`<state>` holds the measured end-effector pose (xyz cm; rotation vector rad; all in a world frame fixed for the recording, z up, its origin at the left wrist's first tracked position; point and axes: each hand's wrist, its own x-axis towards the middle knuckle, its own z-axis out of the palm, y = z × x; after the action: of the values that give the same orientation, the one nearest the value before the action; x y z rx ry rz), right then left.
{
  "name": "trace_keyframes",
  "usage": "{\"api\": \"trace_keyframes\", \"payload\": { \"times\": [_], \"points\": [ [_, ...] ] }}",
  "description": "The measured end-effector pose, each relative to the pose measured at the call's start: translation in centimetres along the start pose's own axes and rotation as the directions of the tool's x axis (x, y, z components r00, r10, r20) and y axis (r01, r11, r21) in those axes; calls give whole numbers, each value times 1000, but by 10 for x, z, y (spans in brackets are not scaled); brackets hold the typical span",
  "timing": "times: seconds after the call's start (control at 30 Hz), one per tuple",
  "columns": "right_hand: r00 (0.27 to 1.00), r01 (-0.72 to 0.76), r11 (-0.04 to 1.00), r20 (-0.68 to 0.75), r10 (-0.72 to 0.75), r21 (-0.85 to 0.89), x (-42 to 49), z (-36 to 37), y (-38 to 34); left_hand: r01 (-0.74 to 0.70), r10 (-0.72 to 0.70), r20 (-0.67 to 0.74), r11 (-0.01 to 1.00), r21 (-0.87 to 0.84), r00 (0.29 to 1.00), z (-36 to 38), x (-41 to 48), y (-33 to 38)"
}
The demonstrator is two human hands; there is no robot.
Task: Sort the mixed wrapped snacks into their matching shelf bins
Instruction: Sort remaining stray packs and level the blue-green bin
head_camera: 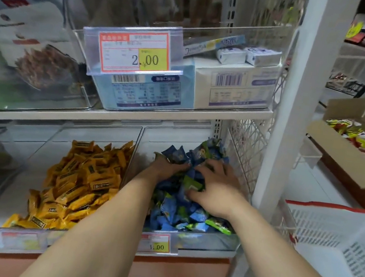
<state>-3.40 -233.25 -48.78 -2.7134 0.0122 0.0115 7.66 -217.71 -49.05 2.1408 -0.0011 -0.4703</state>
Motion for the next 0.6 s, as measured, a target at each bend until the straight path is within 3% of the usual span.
{"api": "trace_keyframes", "payload": {
  "times": [0.2,0.4,0.6],
  "points": [
    [999,0,1000,-32,1,29,-2,-2,-4,59,-60,90,998,18,994,-5,6,-5],
    [999,-10,999,-51,13,46,0,-2,-5,-81,71,-71,986,-144,995,-10,-2,2],
    [997,-19,997,-68,24,74,0,-4,-5,-181,197,58,961,-210,979,-25,-22,27]
  ]
}}
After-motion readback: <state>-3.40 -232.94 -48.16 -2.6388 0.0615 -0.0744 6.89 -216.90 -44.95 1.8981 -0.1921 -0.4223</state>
